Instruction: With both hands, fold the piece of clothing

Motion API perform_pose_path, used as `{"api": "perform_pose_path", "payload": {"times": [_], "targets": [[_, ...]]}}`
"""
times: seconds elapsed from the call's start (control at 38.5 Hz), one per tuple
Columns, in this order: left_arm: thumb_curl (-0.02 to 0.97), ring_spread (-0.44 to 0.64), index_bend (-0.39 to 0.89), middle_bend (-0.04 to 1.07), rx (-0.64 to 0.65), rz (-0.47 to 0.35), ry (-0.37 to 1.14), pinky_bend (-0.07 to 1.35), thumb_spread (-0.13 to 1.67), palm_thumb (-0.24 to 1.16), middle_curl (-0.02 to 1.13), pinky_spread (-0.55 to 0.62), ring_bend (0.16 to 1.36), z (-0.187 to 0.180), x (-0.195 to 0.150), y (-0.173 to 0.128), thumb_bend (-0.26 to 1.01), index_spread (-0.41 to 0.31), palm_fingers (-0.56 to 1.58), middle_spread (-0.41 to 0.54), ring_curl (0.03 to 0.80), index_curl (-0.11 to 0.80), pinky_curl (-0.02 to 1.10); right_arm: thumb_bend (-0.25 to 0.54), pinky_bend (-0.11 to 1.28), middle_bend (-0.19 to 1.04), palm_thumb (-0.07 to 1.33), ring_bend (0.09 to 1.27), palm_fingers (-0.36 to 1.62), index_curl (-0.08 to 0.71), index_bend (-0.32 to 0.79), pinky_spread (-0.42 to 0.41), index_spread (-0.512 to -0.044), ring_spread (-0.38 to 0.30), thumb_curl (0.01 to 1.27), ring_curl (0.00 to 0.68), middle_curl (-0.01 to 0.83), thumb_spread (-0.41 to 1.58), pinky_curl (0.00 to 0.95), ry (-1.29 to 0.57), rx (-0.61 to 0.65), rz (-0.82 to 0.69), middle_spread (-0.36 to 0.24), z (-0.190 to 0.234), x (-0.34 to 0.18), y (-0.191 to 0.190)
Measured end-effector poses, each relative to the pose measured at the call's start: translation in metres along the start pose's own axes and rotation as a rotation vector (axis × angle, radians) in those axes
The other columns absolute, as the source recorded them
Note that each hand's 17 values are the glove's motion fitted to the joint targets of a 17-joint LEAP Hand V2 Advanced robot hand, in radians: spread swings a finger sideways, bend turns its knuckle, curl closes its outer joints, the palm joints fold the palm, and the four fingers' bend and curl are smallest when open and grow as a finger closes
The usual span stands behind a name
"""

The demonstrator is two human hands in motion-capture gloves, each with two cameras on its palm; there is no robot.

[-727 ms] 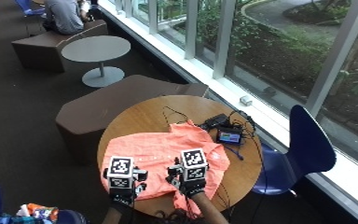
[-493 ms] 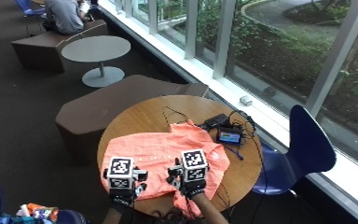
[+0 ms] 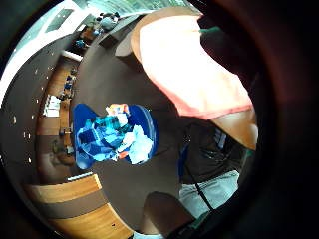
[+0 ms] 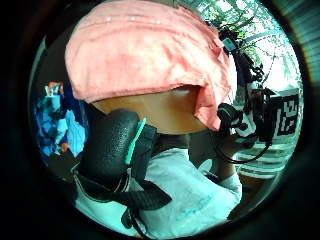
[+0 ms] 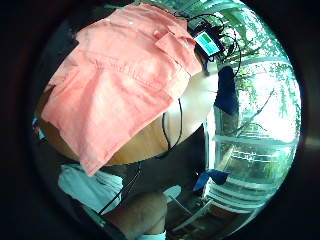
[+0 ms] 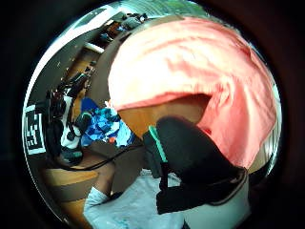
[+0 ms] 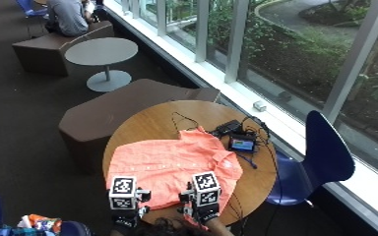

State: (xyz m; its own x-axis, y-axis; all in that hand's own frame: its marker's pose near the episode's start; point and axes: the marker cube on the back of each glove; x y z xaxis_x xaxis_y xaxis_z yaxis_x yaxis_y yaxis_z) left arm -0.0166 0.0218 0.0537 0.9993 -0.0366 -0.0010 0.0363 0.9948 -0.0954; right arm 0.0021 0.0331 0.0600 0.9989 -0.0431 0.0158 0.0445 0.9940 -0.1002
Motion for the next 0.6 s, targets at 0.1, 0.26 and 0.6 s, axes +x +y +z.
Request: {"api": "perform_pose_path", "payload": {"times": [0.1,0.26,0.6], "targets": [[0.210,0.11,0.13,0.21,-0.112,-0.010,-0.023,0.47,1.11,0.17,0.32,0.23,0.55,0.031,-0.007,0.003,0.00,-0.115,0.43,-0.017,0.278,0.212,0.24,0.057,0.55,0.19,0.31,0.28,0.16,0.211,0.10,0.232,-0.373,0.125,0.22,0.182,0.242,1.18,0.295,-0.014,-0.068,0.016,-0.015,0.026,0.006,-0.001],[0.236,0.11,0.12,0.21,-0.110,0.002,0.011,0.47,1.12,0.22,0.34,0.23,0.56,0.062,-0.014,0.000,0.00,-0.108,0.42,-0.017,0.289,0.224,0.26,0.038,0.65,0.18,0.35,0.38,0.23,0.187,0.08,0.166,-0.349,0.116,0.25,0.221,0.251,1.16,0.328,-0.052,-0.143,0.052,-0.008,0.054,0.017,-0.010],[0.287,-0.13,0.26,0.22,0.462,-0.076,-0.092,0.41,1.25,0.47,0.36,0.03,0.50,0.067,-0.045,-0.040,0.09,-0.193,0.89,-0.171,0.283,0.331,0.26,0.174,0.59,0.18,0.71,0.49,0.74,0.268,0.24,-0.052,-0.317,-0.091,0.36,0.281,0.289,1.22,0.320,0.015,0.139,0.125,-0.084,0.052,0.049,-0.037]]}}
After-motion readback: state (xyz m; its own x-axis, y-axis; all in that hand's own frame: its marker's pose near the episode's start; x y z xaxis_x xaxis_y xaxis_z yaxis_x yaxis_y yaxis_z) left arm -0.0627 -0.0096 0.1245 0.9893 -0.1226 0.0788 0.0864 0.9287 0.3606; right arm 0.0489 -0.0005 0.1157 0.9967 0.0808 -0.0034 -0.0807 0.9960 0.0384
